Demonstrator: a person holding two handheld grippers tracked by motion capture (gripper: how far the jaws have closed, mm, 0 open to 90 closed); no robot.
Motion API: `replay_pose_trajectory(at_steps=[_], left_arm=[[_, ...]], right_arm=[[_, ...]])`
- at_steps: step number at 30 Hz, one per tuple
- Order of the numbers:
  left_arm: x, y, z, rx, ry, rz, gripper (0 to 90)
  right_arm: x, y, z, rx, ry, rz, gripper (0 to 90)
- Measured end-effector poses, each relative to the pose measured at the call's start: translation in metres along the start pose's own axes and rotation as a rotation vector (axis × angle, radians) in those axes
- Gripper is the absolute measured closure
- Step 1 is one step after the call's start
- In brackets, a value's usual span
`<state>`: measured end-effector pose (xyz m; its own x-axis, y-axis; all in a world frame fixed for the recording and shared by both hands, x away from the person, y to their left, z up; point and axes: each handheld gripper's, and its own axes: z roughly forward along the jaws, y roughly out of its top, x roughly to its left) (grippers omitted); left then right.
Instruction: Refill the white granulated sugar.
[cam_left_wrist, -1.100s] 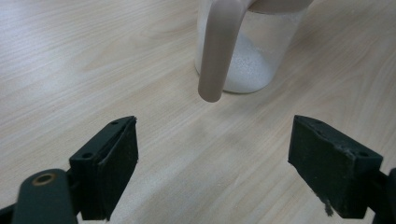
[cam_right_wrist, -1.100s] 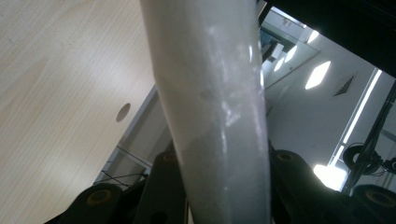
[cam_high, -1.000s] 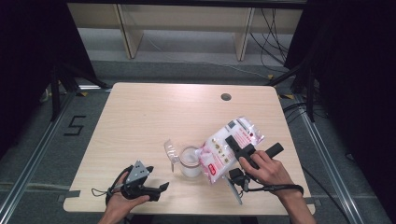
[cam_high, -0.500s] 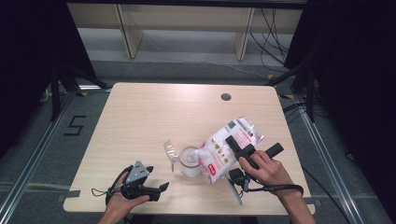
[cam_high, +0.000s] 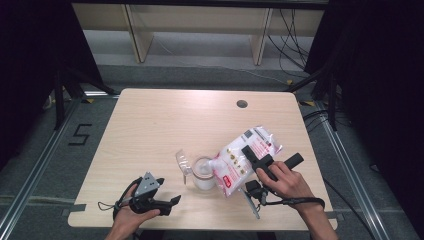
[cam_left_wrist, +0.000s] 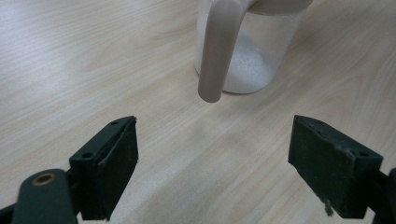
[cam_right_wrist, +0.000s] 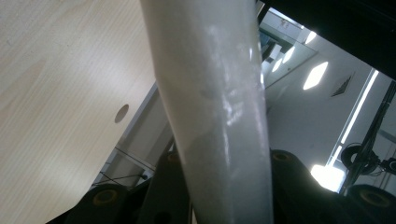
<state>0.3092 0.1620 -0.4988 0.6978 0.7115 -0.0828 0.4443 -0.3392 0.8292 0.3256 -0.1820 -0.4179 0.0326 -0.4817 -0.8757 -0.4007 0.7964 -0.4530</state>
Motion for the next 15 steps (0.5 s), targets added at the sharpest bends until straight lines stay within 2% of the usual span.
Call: replay_pose_trajectory(at_steps=[1, 6, 9, 14, 15], left_arm=[[-0.0008, 0.0000, 0.0006, -0.010, 0.001, -0.010, 15.6], [-0.0008, -0.0001, 0.0007, -0.009, 0.000, -0.011, 15.6], [0.0004, 0.0001, -0.0004, 0.004, 0.000, 0.005, 15.5], [-0.0007, 0.0000, 0.0005, -0.010, 0.001, -0.009, 15.6], [0.0004, 0.0002, -0.0005, 0.005, 0.000, 0.007, 15.6]], right_arm=[[-0.0004, -0.0003, 0.0008, -0.005, 0.005, -0.010, 78.8], [-0.0006, -0.0008, 0.0007, -0.005, 0.004, -0.012, 78.8], [-0.0010, -0.0007, 0.0008, -0.007, 0.002, -0.013, 78.8], [-0.0007, -0.0006, 0.0008, -0.009, 0.003, -0.010, 78.8], [-0.0007, -0.0006, 0.0009, -0.009, 0.003, -0.011, 78.8]])
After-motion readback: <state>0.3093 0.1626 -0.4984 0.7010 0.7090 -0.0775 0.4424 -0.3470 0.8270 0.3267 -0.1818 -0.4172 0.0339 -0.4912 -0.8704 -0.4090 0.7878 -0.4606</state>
